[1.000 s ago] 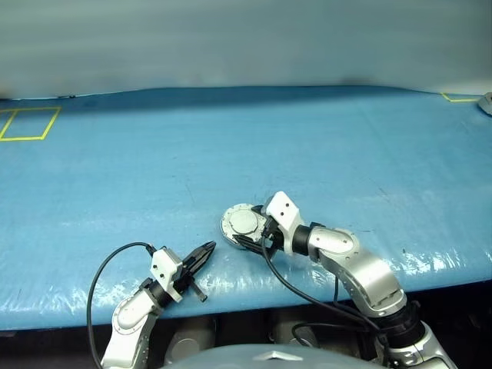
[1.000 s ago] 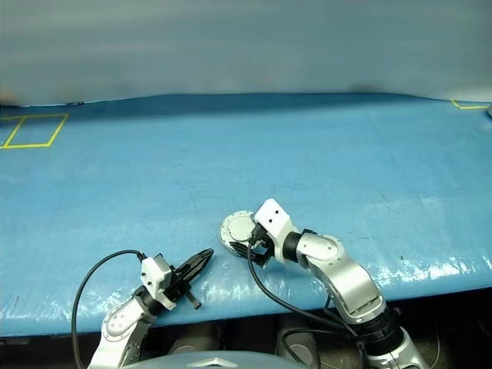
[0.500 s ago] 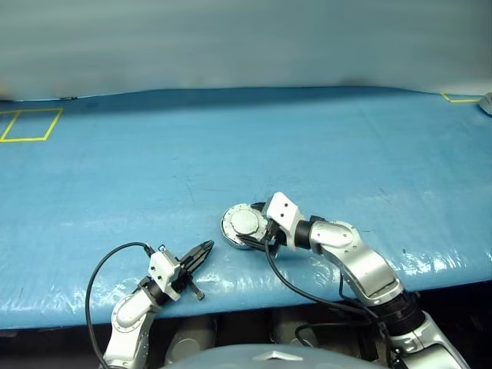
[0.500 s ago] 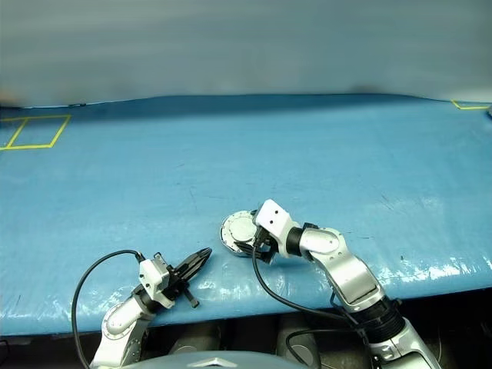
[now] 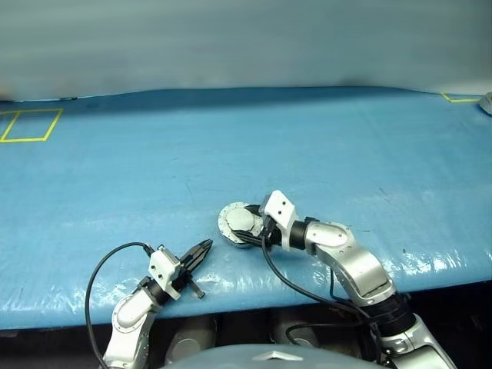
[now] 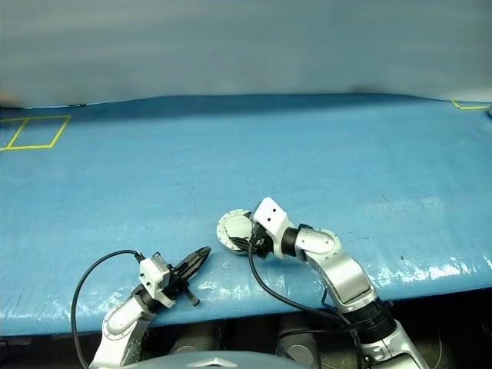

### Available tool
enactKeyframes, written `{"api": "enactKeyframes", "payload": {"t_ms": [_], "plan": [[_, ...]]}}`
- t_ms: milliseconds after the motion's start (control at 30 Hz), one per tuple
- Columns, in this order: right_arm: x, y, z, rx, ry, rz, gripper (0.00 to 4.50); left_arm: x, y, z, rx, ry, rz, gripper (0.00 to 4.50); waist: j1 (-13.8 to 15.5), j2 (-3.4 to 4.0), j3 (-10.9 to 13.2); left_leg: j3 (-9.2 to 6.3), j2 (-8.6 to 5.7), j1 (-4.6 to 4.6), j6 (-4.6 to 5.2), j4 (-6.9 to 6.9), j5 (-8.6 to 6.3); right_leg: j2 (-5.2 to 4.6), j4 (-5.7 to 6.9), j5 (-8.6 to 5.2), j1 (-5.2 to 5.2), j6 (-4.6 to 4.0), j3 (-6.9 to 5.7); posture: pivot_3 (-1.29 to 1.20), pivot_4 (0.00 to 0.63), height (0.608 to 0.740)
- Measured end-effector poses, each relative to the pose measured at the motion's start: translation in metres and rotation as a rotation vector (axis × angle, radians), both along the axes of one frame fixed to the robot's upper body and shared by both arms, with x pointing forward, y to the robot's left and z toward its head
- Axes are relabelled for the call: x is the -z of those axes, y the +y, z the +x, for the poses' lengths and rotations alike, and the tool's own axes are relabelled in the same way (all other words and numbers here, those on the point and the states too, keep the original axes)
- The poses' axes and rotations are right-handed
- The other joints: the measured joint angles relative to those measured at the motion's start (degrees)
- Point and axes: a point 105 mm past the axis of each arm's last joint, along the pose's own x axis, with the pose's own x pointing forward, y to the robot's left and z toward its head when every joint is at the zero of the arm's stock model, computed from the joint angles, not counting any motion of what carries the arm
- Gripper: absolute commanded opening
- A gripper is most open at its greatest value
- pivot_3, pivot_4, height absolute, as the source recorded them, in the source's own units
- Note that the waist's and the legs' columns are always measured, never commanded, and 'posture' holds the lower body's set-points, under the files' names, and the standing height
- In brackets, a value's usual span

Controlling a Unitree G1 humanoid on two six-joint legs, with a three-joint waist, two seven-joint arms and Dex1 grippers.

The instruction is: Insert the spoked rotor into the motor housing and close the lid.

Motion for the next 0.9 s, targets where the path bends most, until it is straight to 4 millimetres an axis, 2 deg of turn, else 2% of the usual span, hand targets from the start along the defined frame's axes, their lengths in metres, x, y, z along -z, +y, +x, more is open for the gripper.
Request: {"api": "enactKeyframes", "payload": {"t_ms": [333, 567, 900], "plan": [[0.003, -0.004, -0.003, -0.003, -0.016, -0.055, 3.04, 0.0, -0.001, 0.001, -0.001, 0.009, 0.005, 0.0, 0.0, 0.0, 0.0, 0.0, 0.0, 0.0, 0.0, -0.01, 0.0, -0.01, -0.01, -0.01, 0.01, 0.0, -0.01, 0.0, 0.15, 0.74], [0.004, 0.005, -0.003, 0.027, 0.0, -0.032, 3.04, 0.0, 0.0, 0.0, -0.011, 0.01, 0.003, 0.0, 0.0, 0.0, 0.0, 0.0, 0.0, 0.0, 0.0, -0.02, 0.0, -0.01, -0.02, -0.01, 0.0, -0.01, 0.0, 0.0, 0.15, 0.74], [0.005, 0.006, -0.005, 0.024, -0.02, -0.07, 3.04, -0.001, 0.0, -0.001, -0.017, 0.01, 0.002, 0.0, -0.1, 0.01, 0.0, 0.0, 0.0, 0.0, 0.0, -0.11, -0.01, -0.01, -0.11, -0.02, 0.0, 0.0, -0.01, 0.0, 0.15, 0.74]]}}
